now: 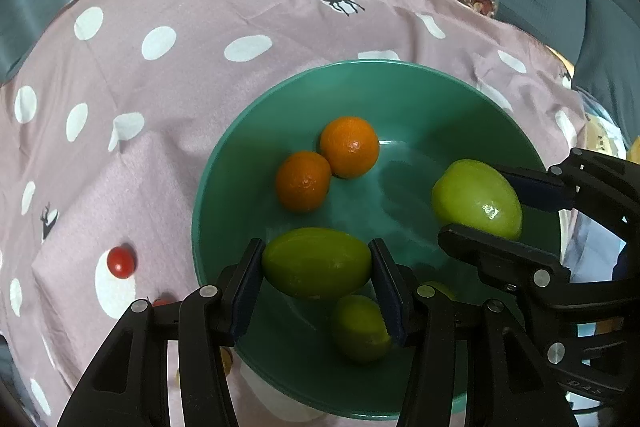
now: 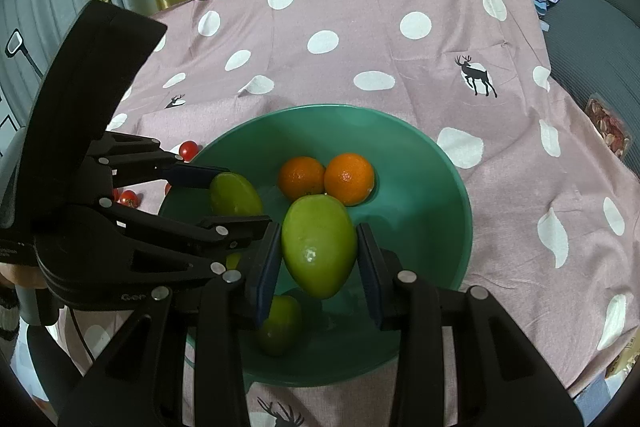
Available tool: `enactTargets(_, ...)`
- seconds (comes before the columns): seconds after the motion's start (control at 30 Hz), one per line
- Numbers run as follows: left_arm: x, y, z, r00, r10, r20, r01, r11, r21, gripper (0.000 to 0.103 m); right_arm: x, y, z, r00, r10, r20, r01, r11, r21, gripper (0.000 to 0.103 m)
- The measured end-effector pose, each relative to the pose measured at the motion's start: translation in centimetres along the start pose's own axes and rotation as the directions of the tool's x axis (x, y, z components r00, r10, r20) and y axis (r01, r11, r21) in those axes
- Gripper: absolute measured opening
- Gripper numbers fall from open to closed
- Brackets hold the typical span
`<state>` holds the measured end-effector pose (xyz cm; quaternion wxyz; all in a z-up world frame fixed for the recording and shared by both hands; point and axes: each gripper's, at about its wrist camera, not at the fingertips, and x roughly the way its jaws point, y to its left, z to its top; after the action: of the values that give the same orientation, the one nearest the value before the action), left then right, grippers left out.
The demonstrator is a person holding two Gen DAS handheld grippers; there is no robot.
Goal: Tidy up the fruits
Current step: 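Lower both green mangoes into the green bowl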
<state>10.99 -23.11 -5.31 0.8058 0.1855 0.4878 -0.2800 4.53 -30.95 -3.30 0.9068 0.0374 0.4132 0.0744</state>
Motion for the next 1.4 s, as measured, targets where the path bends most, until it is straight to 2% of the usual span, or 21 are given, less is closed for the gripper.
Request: enactTargets(1.4, 0.73, -0.41, -0.1, 0.999, 0.025, -0.023, -0.024, 0.999, 0.026, 0.053, 0.27, 0.07, -0.08, 1.0, -0.007, -0.012, 0.007, 1.0, -0.004, 0.038)
